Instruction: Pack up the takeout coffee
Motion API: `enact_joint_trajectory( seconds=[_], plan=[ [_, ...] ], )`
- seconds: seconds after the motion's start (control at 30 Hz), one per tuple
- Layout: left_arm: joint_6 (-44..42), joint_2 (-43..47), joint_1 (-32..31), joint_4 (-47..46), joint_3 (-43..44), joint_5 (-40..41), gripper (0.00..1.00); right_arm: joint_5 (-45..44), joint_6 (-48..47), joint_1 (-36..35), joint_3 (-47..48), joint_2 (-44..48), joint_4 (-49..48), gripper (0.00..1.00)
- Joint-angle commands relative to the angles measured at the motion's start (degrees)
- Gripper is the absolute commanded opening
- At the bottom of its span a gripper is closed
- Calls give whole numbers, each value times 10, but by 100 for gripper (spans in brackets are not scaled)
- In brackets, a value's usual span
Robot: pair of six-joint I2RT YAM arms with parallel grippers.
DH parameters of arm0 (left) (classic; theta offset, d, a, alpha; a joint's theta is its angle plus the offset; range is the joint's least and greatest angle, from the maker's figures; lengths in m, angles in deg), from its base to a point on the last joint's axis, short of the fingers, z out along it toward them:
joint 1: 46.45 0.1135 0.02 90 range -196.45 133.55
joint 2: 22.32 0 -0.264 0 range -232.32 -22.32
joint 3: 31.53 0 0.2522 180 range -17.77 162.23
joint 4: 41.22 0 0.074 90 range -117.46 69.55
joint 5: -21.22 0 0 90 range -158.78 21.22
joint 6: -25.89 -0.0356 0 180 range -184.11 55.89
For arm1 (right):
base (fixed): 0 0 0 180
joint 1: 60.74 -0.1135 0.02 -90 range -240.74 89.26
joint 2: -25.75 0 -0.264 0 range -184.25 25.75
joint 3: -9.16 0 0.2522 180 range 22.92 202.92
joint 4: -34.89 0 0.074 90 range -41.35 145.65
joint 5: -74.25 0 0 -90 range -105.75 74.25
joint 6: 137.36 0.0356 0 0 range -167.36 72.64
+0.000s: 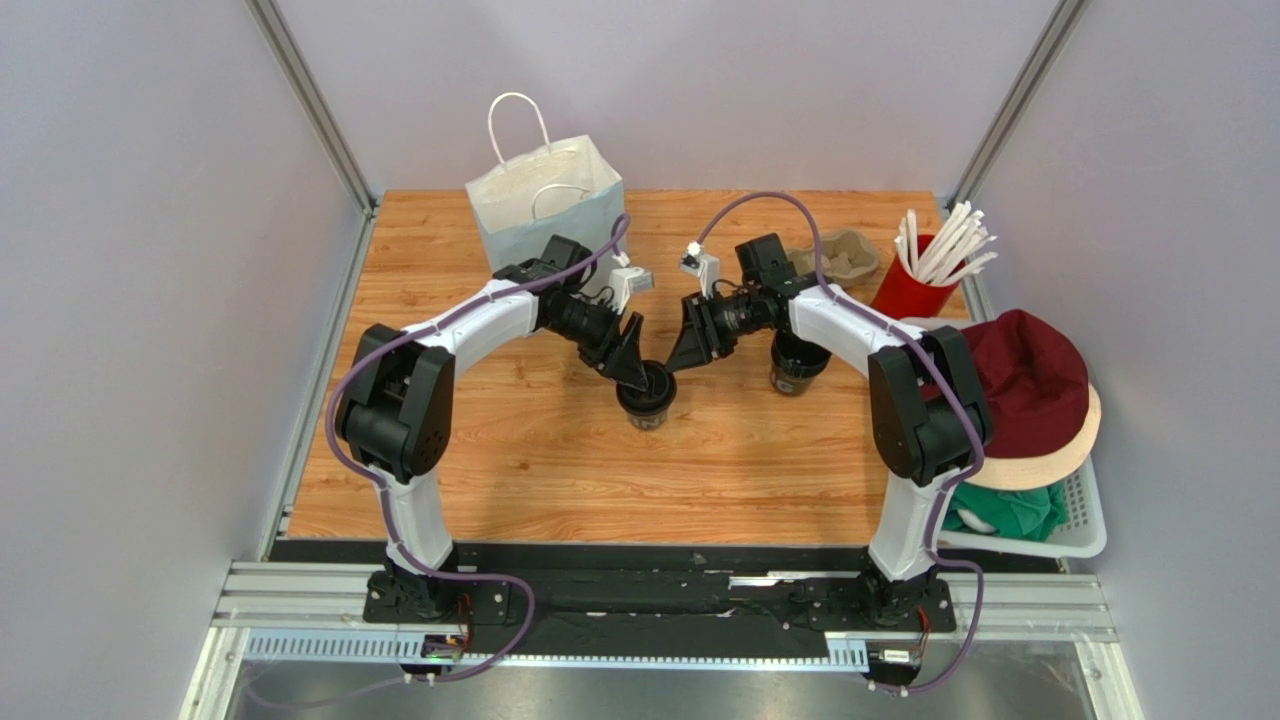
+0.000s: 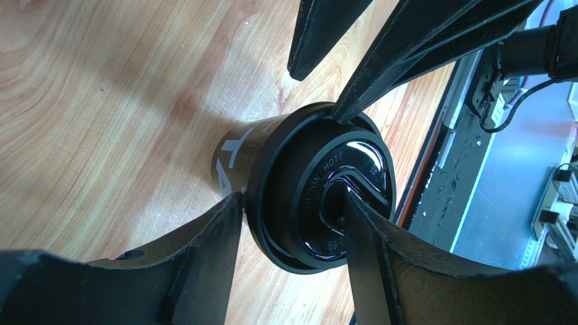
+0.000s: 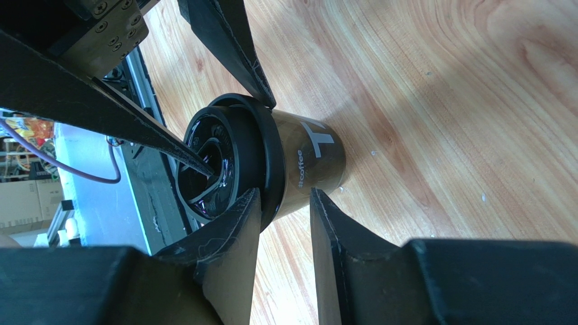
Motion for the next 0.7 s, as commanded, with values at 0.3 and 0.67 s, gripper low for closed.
enact_joint_trajectory(
  seconds=[0.3, 0.67],
  plan=[
    [-49, -16, 4, 5, -36, 95, 63, -108, -16, -28, 5, -6, -4, 36],
    [-53, -14, 4, -2, -49, 104, 62, -161, -36, -44, 8, -20, 21, 36]
  ],
)
